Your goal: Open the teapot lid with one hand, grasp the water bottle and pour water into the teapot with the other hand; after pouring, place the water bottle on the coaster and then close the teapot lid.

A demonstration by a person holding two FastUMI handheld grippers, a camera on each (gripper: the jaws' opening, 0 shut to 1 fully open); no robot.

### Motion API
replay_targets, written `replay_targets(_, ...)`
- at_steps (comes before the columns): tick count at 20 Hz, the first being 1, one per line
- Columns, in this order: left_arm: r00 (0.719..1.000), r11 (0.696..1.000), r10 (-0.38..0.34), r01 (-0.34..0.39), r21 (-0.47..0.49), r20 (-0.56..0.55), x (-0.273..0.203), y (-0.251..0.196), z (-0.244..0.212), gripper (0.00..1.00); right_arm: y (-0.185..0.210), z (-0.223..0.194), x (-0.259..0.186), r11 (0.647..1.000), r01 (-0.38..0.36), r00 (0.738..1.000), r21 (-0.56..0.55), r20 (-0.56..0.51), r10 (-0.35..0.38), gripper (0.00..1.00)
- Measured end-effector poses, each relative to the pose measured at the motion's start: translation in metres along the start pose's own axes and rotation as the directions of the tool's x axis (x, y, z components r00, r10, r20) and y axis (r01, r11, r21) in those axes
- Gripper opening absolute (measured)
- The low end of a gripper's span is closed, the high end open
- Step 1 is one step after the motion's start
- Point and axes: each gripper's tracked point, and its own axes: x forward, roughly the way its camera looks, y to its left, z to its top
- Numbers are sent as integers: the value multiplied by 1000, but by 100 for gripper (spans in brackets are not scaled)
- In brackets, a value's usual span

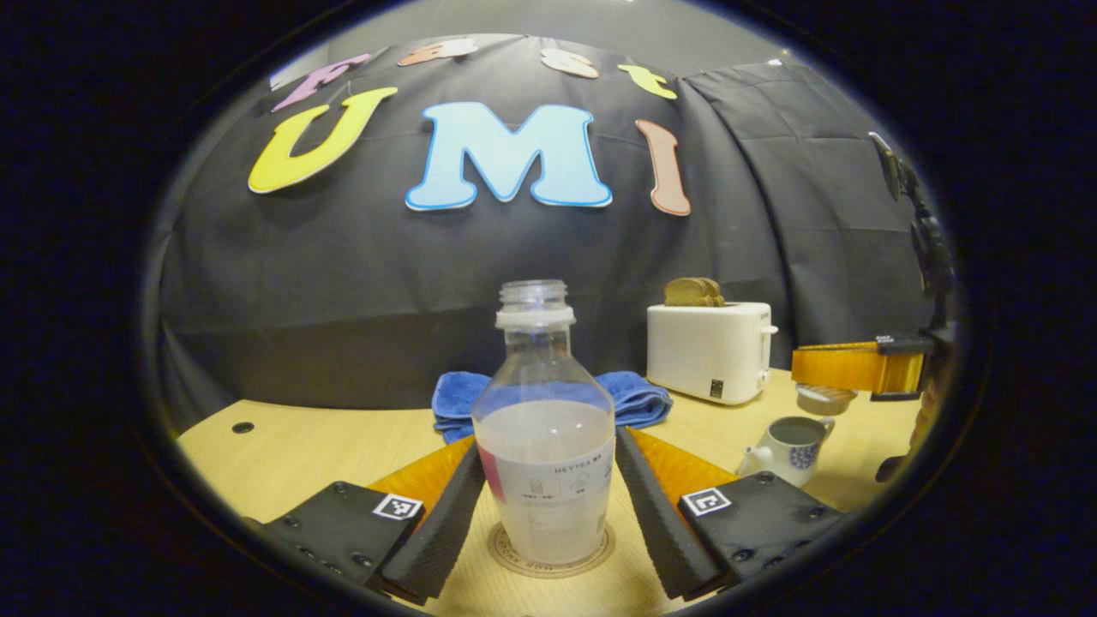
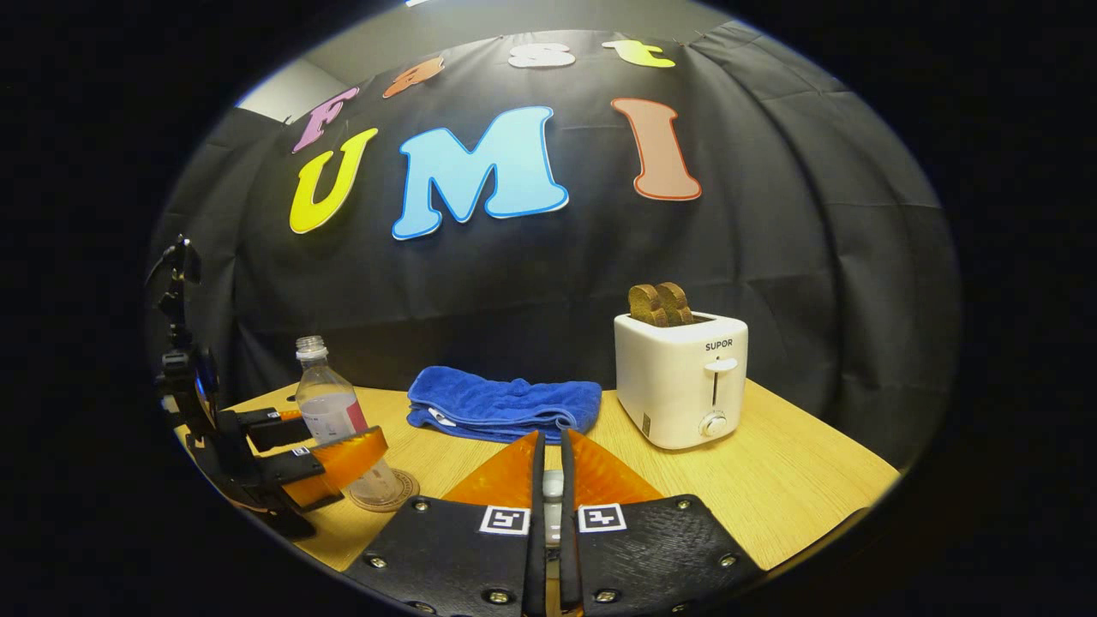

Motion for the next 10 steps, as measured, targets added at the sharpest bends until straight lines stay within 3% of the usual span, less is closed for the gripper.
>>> replay_targets(4,1000,999,-7,8,-35,2,-20,3,11,97,7,-9,5,998,-31,999,49,-19,32,6)
replay_targets(10,1000,997,-8,7,-73,-19,-51,15,11,97,7,-24,17,1000,-10,999,24,-41,11,6)
